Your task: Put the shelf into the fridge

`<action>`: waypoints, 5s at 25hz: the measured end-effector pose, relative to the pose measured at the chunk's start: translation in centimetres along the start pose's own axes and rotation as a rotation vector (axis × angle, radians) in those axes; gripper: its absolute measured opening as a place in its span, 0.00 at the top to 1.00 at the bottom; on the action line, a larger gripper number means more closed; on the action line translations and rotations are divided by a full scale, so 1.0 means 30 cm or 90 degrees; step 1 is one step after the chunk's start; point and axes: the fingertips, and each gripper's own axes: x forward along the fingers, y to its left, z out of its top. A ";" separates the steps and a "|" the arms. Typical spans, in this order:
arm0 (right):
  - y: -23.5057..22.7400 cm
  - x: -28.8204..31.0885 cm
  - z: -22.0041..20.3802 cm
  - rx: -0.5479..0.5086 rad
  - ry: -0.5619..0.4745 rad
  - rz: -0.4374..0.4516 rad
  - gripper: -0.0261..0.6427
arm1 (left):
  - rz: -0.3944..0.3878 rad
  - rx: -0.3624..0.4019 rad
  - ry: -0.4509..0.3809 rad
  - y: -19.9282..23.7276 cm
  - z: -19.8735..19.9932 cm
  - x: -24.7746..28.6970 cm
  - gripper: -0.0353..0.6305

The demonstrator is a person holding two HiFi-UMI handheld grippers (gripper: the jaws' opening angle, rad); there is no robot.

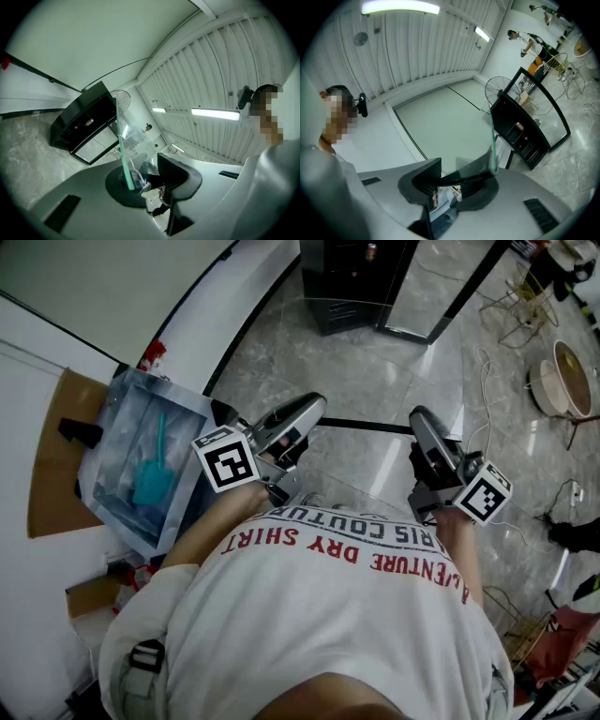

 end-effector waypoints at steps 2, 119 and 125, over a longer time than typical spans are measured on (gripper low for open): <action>0.007 0.004 0.003 -0.001 -0.002 0.001 0.81 | -0.003 0.002 -0.001 -0.006 0.007 -0.001 0.81; -1.459 0.897 0.853 0.045 0.117 -0.005 0.79 | 0.133 0.006 -0.030 1.063 0.704 1.296 0.79; -1.390 0.853 0.813 0.020 0.125 -0.018 0.79 | 0.117 -0.004 -0.025 1.026 0.657 1.242 0.79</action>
